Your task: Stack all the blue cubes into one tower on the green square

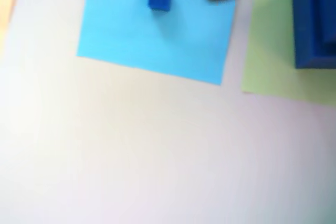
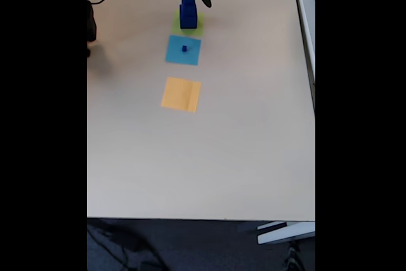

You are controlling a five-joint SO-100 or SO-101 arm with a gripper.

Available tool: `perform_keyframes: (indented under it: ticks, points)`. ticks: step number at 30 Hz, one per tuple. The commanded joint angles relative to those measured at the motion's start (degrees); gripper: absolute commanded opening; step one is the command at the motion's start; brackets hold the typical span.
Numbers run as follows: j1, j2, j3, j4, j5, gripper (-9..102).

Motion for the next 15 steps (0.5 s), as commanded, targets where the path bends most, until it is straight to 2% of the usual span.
perform_keyframes:
  ticks: [1,15]
  points:
    - [2.3,0.5,-0.1,-1.2,-1.1,31]
    - [4.9,-6.9,7.5,-2.9,1.1,28]
